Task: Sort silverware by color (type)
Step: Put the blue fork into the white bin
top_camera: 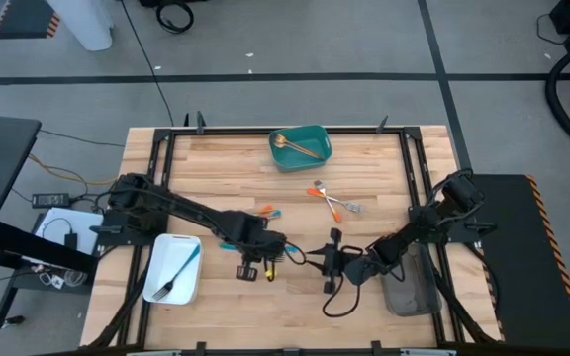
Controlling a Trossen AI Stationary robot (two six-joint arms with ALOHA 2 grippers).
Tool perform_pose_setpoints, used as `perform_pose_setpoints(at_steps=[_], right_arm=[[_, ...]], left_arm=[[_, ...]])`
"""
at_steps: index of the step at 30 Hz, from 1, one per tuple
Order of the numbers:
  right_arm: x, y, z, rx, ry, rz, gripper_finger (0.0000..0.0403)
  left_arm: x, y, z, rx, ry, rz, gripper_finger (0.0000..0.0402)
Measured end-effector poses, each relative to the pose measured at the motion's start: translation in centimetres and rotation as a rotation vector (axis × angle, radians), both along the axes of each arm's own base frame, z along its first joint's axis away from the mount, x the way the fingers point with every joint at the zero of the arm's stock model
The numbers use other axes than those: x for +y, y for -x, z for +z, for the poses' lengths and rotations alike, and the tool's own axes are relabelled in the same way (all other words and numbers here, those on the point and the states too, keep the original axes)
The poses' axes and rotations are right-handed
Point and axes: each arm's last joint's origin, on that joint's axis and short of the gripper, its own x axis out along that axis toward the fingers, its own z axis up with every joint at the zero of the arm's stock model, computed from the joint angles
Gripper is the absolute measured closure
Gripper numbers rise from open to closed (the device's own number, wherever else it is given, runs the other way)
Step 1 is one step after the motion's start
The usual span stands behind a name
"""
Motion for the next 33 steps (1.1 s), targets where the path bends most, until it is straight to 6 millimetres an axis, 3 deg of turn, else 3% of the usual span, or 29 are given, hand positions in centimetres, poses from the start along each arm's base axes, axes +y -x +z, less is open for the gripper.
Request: perform_pose_setpoints(at_steps=[13, 25, 33], right_arm=[[-1.7, -1.1, 0.6, -0.018, 0.118, -0.005, 0.0293], [-4.0, -2.7, 1.3, -0.072, 0.118, 0.055, 0.0293], [-4.8, -3.2, 1.8, -0.107, 0.137, 0.072, 0.0293]], left_arm=[[-3.3, 2.8, 0.1, 0.099, -0.117, 0.128, 0.0382], [-5.2, 6.2, 3.9, -0.014, -0.165, 0.293, 0.0382], [-7.1, 8.7, 5.0, -0.096, -0.243, 0.384, 0.0382]])
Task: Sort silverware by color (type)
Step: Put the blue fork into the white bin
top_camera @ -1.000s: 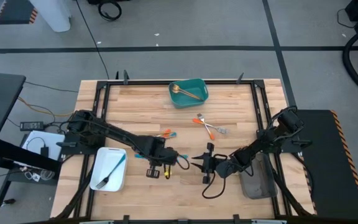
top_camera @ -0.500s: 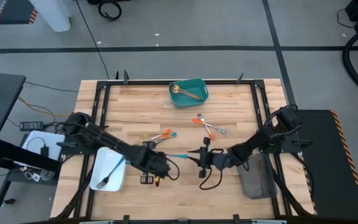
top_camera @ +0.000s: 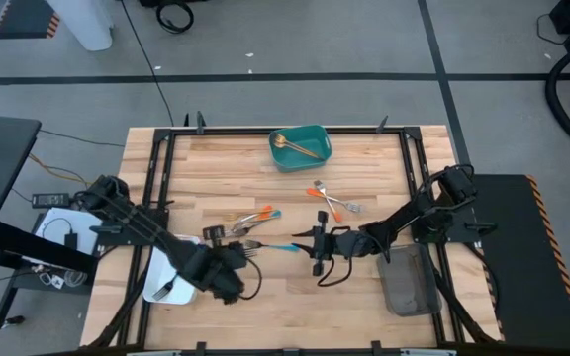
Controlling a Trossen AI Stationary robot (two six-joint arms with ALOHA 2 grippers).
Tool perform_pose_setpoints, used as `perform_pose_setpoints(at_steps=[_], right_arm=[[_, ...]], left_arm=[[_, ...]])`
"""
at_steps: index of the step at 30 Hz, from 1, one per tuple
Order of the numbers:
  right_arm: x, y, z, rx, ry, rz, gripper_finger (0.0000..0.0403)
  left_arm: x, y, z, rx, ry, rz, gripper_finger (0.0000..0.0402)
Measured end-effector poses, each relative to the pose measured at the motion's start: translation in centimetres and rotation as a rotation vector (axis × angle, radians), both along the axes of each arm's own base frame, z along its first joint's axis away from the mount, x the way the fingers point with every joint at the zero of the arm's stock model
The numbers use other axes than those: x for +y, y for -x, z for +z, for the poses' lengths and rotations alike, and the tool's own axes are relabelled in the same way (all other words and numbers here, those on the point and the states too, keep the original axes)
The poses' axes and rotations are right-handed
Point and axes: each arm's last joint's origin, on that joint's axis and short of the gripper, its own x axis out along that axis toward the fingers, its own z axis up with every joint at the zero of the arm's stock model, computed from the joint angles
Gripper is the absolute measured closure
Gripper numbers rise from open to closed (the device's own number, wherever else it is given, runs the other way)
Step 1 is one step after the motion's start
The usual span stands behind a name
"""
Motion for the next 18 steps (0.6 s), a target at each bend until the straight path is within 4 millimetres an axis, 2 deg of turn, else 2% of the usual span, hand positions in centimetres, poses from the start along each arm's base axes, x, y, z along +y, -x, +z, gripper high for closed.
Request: perform_pose_setpoints(at_steps=[18], right_arm=[[-1.2, -0.6, 0.5, -0.040, -0.001, 0.046, 0.0293]], left_arm=[[-3.4, 6.2, 0.6, -0.180, -0.239, 0.155, 0.0381]])
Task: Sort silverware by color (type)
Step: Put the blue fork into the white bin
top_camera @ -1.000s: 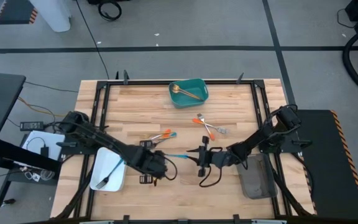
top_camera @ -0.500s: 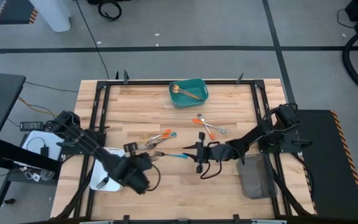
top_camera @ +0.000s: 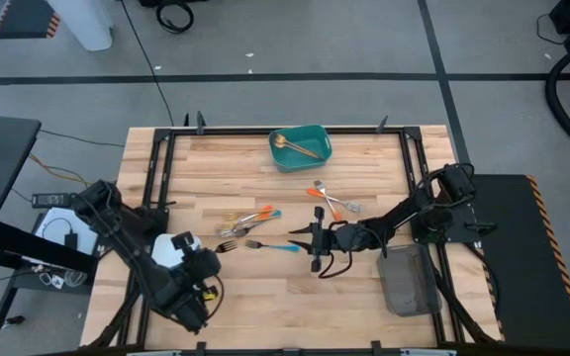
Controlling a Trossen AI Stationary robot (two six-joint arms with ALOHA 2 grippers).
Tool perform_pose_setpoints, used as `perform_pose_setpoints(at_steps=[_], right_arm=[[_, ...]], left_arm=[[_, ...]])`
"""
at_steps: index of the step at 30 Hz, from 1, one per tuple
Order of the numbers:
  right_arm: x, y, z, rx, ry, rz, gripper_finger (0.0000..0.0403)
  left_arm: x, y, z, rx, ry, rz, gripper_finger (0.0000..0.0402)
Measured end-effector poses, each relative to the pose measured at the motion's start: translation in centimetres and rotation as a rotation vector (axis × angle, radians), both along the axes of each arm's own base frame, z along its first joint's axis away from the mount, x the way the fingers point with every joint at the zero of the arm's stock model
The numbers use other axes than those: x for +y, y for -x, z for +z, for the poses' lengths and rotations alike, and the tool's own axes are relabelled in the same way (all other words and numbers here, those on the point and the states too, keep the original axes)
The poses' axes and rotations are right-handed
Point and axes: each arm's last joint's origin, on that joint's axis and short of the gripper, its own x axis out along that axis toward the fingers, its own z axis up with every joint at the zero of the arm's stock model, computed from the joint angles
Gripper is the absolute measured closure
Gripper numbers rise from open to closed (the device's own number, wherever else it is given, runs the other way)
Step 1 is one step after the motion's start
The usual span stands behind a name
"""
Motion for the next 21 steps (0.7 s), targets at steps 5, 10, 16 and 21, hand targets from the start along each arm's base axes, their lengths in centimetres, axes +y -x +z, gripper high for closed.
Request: perform_pose_setpoints(at_steps=[5, 10, 16, 21], right_arm=[[0.0, 0.0, 0.0, -0.003, -0.001, 0.001, 0.0293], [-0.1, 0.0, 0.1, -0.009, -0.003, -0.001, 0.0293], [-0.4, -0.2, 0.1, -0.014, -0.011, 0.007, 0.0293], [-0.6, -0.2, 0.1, -0.015, -0.012, 0.002, 0.0293]], left_arm=[[-0.4, 1.9, -1.2, -0.041, -0.042, 0.026, 0.0381], [-0.8, 3.6, -2.6, -0.109, -0.047, 0.070, 0.0381], [-1.2, 5.6, -3.8, -0.193, -0.023, 0.129, 0.0381], [-1.4, 7.5, -4.8, -0.279, 0.011, 0.186, 0.0381]])
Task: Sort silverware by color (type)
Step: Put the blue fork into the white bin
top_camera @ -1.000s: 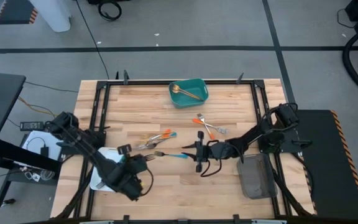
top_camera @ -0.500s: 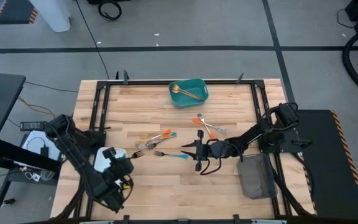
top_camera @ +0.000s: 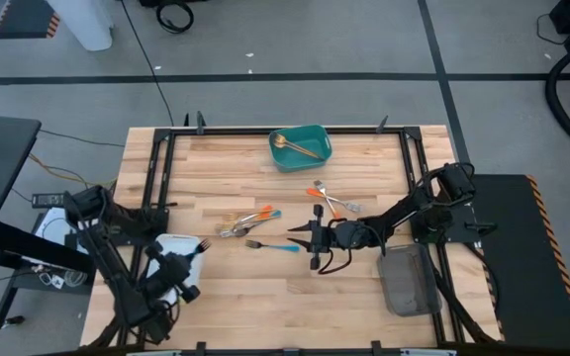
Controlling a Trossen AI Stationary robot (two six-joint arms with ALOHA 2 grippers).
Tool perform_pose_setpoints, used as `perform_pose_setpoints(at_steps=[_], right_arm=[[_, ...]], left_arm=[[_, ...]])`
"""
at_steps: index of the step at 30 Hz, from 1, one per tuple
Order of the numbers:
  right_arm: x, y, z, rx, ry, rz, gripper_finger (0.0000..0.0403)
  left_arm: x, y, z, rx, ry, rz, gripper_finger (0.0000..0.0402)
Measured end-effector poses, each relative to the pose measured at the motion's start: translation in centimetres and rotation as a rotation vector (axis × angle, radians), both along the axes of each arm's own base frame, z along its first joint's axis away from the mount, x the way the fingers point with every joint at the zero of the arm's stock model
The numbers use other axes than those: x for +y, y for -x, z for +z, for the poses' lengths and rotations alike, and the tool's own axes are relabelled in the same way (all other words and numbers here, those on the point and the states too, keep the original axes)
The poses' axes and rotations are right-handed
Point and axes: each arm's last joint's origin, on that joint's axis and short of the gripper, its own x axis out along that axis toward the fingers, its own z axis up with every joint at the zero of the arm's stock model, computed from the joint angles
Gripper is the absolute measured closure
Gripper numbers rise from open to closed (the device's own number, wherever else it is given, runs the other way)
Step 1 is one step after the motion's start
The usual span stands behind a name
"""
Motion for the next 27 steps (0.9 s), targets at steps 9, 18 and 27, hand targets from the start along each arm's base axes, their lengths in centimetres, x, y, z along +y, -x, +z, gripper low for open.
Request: perform_pose_setpoints(at_steps=[9, 18, 27], right_arm=[[-0.1, 0.0, 0.1, -0.008, -0.001, -0.003, 0.0293], [-0.1, -0.1, 0.1, -0.006, -0.001, -0.001, 0.0293], [-0.1, 0.0, 0.0, 0.000, -0.002, 0.013, 0.0293]], left_arm=[[0.2, 1.8, -1.6, -0.018, 0.053, 0.074, 0.0381], [0.2, 2.1, -2.6, -0.022, 0.087, 0.073, 0.0381], [0.1, 3.0, -3.3, 0.008, 0.113, 0.072, 0.0381]])
